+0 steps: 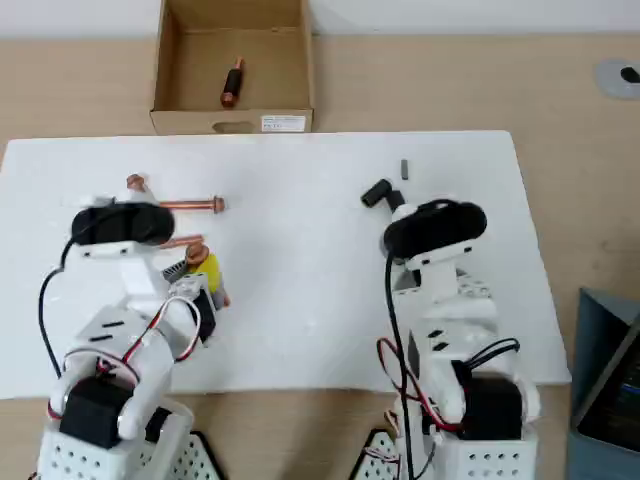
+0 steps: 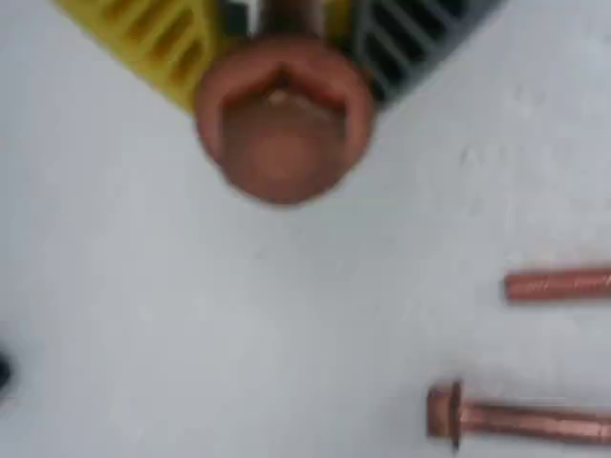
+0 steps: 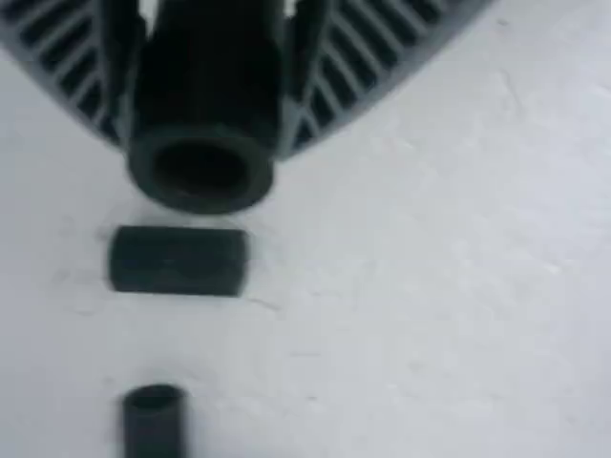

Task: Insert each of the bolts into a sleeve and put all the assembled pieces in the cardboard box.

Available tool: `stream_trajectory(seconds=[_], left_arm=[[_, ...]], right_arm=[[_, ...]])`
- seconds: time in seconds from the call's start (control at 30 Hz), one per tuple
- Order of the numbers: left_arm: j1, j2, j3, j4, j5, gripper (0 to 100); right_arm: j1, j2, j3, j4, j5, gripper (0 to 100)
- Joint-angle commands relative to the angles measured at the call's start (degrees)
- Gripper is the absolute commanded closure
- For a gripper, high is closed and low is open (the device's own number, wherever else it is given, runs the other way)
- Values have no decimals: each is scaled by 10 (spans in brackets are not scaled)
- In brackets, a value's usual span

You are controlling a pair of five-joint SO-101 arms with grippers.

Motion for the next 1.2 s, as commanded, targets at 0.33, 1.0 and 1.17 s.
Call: stream_trajectory(seconds=[0.33, 1.0, 1.17], left_arm=[[3, -136, 93, -86, 61, 998], [52, -136, 86, -202, 152, 998], [84, -136, 77, -200, 152, 998]], right_arm=[[-174, -21, 101, -176, -66, 989], [-378, -22, 145, -279, -50, 989], [-385, -22, 145, -294, -16, 989]])
